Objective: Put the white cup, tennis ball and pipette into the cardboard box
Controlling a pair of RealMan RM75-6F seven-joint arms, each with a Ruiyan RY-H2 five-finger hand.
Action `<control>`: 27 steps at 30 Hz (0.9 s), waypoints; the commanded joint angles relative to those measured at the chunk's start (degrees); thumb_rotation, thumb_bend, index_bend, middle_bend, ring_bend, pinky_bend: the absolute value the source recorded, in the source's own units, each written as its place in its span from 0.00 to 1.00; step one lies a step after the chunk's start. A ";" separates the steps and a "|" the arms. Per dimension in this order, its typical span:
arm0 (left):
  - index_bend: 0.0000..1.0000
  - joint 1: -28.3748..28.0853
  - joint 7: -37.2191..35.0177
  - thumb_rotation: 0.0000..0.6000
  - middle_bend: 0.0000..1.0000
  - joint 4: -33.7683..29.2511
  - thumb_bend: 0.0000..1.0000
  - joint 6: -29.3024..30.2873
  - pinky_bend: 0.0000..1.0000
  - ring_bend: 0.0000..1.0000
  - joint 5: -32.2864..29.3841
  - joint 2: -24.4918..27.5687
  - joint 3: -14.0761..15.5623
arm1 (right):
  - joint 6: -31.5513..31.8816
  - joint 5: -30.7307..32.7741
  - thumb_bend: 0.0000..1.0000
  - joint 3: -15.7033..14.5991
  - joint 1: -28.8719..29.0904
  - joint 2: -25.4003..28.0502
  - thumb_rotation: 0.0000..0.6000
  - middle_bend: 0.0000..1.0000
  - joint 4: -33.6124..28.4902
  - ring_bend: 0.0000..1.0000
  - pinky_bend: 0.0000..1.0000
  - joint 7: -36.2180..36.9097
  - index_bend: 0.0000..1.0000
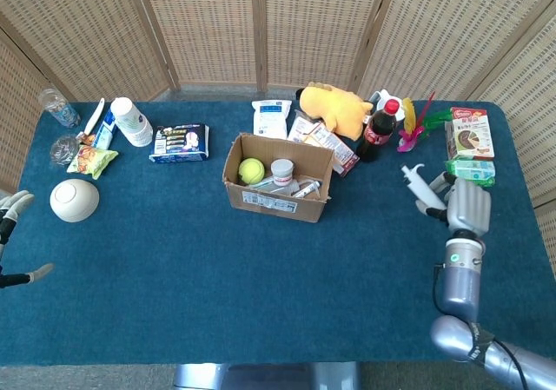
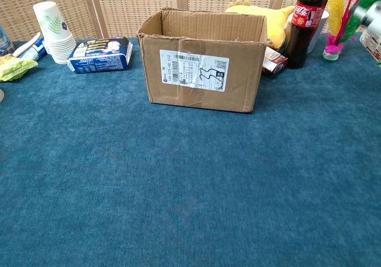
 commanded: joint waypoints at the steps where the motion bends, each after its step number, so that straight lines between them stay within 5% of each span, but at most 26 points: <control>1: 0.00 -0.02 0.04 1.00 0.00 -0.03 0.04 -0.05 0.09 0.00 -0.05 -0.01 -0.01 | 0.53 1.51 0.41 2.56 0.73 2.51 1.00 0.50 -2.98 0.51 0.78 -0.13 0.53; 10: 0.00 -0.09 0.03 1.00 0.00 -0.03 0.04 -0.19 0.09 0.00 -0.25 0.00 -0.09 | 3.15 2.79 0.41 5.06 7.16 2.96 1.00 0.50 -8.42 0.51 0.78 -6.98 0.53; 15: 0.00 -0.15 -0.43 1.00 0.00 0.14 0.04 -0.36 0.09 0.00 -0.46 0.10 -0.17 | 5.52 5.42 0.41 6.84 15.45 -1.48 1.00 0.50 -8.94 0.51 0.78 -14.31 0.53; 27: 0.00 -0.03 -3.38 1.00 0.00 1.70 0.04 -0.69 0.09 0.00 -0.71 0.48 -0.23 | 9.70 10.57 0.41 8.24 30.88 -13.04 1.00 0.50 0.06 0.51 0.78 -25.57 0.54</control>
